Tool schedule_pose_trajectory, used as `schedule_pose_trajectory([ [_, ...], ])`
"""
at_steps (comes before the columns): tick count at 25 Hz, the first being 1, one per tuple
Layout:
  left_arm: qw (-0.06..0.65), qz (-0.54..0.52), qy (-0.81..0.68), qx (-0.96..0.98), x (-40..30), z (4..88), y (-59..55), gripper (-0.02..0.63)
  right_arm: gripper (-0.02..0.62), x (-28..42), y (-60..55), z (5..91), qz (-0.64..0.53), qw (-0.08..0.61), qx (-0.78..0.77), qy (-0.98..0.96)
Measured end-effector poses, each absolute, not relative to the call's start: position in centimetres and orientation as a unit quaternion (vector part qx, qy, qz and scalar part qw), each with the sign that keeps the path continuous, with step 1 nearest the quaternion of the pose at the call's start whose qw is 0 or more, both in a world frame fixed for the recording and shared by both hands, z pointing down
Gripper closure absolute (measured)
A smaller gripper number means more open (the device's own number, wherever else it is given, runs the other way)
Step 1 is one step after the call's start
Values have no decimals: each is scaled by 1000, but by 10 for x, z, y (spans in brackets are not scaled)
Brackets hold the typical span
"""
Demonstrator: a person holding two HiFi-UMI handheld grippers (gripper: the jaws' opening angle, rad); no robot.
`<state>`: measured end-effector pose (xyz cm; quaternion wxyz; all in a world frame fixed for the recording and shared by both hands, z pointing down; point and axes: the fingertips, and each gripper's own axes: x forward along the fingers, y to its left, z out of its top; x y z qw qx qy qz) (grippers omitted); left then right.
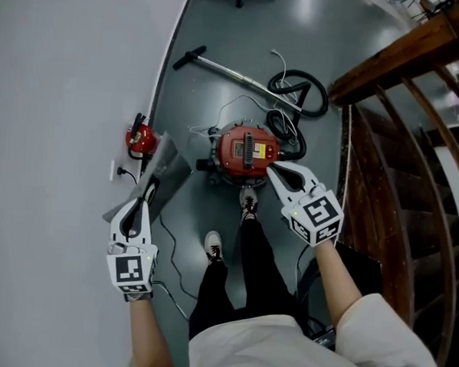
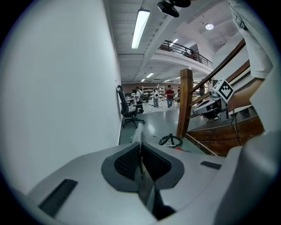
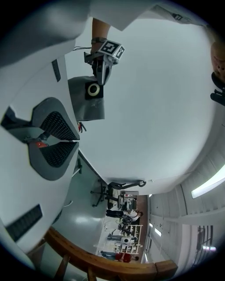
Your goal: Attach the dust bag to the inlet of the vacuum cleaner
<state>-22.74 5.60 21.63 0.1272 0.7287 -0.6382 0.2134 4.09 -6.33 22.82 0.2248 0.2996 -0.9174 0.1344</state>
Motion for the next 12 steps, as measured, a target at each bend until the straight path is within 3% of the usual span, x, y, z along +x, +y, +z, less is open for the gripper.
schedule_pose_trajectory([
  [12, 178, 212, -657, 701, -232, 300, 41, 584, 565, 35, -80, 317, 153, 273, 276, -909],
])
